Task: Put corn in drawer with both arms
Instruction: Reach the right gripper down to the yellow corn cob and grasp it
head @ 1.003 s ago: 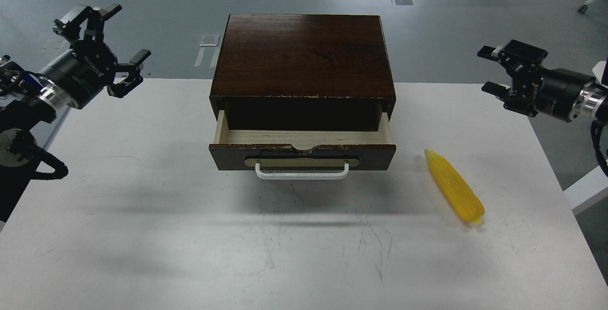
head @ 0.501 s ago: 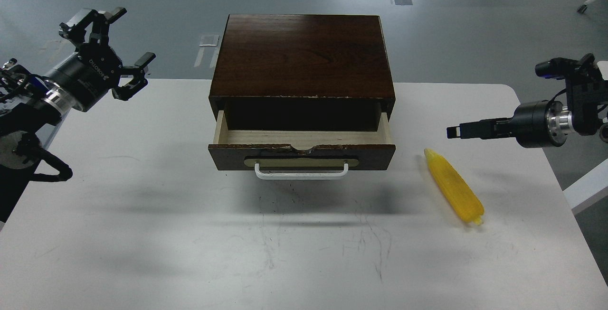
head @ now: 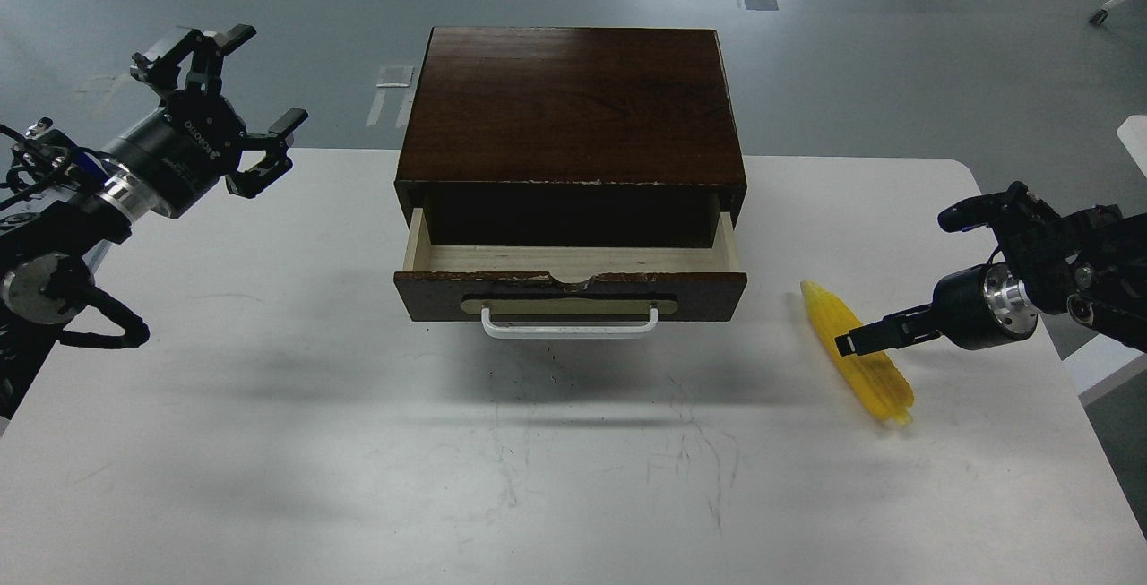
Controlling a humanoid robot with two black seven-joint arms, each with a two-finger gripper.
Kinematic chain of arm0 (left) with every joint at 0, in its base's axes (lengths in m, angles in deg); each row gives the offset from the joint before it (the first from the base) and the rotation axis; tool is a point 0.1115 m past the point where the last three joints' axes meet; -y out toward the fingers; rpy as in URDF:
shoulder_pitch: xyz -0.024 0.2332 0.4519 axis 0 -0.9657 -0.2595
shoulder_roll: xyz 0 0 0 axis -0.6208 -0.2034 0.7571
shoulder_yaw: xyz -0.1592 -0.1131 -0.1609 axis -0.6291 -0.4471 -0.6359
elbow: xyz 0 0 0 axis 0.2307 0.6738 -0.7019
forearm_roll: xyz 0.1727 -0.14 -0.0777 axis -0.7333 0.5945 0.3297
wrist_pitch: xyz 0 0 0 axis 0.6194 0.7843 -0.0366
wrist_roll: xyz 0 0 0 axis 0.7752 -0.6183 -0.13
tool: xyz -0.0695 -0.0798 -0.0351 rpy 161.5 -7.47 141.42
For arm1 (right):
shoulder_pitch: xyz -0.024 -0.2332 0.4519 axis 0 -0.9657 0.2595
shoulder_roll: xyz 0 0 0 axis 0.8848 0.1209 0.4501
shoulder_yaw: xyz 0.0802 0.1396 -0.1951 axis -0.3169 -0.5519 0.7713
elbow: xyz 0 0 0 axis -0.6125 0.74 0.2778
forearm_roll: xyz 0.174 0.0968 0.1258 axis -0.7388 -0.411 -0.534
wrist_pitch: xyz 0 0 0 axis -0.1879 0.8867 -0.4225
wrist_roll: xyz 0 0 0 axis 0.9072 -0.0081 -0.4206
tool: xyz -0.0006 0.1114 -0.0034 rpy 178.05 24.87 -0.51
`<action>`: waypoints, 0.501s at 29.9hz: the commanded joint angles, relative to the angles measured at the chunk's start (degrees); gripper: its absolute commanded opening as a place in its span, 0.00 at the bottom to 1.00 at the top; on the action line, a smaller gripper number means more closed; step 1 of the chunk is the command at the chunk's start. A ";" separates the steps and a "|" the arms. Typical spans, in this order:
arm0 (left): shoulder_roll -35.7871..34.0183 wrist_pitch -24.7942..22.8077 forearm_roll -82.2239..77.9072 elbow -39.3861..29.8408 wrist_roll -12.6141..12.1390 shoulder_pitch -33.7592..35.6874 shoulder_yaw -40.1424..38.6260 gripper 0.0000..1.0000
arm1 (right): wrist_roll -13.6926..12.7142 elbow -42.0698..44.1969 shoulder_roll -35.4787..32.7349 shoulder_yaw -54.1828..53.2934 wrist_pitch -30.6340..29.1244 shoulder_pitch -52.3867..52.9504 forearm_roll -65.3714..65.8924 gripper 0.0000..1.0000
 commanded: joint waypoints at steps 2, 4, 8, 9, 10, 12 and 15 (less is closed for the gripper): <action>-0.28 0.00 0.05 0.00 0.00 0.02 -0.07 0.98 | 0.00 1.72 2.48 1.02 -0.01 -0.08 0.00 0.95; -0.37 0.00 0.05 0.00 0.00 0.02 -0.07 0.98 | 0.00 2.43 3.53 3.04 -0.01 0.01 0.00 0.90; -0.46 0.00 0.05 0.00 0.00 0.02 -0.07 0.98 | 0.00 2.52 3.62 4.54 -0.01 0.27 0.00 0.72; -0.46 0.00 0.05 0.00 0.00 0.02 -0.07 0.98 | 0.00 2.52 3.62 4.54 -0.01 0.27 0.00 0.62; -0.54 0.00 0.05 0.00 0.00 0.02 -0.07 0.98 | 0.00 2.52 3.62 4.63 -0.01 0.27 0.00 0.53; -0.55 0.00 0.05 0.00 0.00 0.02 -0.07 0.98 | 0.00 2.43 3.62 4.98 -0.01 0.45 0.00 0.37; -0.55 0.00 0.05 0.00 0.00 0.02 -0.07 0.98 | 0.00 2.34 3.45 5.33 -0.01 0.62 0.00 0.13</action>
